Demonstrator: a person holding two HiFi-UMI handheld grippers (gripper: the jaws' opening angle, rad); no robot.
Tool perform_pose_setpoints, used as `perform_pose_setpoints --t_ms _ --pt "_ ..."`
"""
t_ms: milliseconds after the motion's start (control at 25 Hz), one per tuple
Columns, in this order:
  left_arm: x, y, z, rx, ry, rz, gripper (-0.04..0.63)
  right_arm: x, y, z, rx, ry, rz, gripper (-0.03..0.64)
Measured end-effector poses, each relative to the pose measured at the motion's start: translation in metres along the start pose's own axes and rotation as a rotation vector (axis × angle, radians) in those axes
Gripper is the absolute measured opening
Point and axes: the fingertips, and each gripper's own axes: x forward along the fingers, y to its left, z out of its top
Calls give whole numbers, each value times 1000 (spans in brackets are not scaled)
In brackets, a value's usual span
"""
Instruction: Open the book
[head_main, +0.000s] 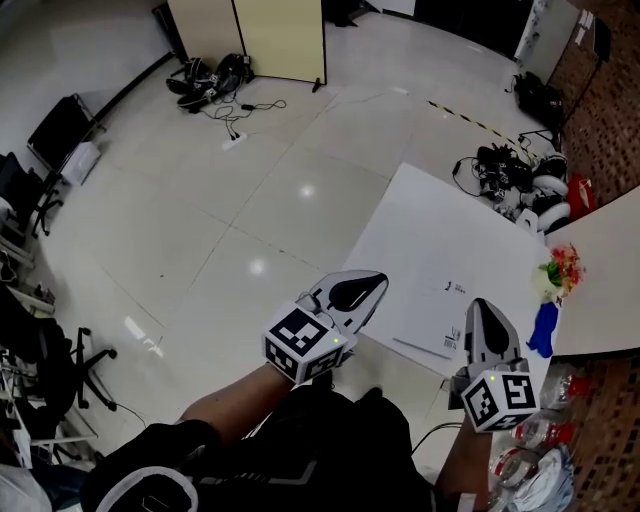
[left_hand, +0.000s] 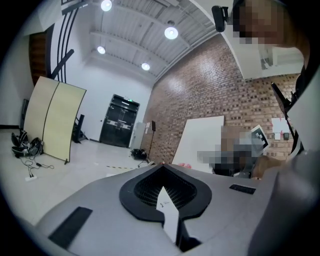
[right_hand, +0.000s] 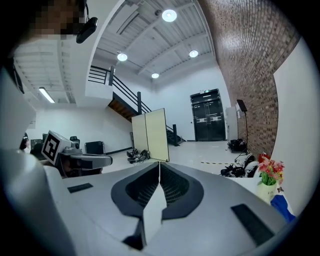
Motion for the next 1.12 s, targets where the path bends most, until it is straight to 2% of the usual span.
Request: perform_pose_setpoints --t_ms 160,520,600,720,800,840,960,1000,1120 --pt "28 11 -9 0 34 22 -5 22 -20 -5 23 15 15 2" --pt "70 33 -42 10 127 128 -5 68 -48 -38 35 149 67 2" --pt "79 45 -62 5 168 145 -5 84 -52 -59 37 199 54 3" --pt "85 69 -99 -63 247 168 -5 110 -52 -99 68 297 23 5" --pt "90 80 -125 -109 301 155 -5 128 -48 -132 83 383 10 8" --pt "93 84 -139 -122 335 142 -5 135 -46 -150 98 430 2 51" --pt "102 92 -178 -120 450 111 -5 150 -41 -207 154 577 -50 64" --pt "104 95 -190 -122 483 107 -5 154 -40 -225 158 623 -74 89" --pt "106 100 -216 -140 550 77 -5 163 -34 -260 124 708 -156 91"
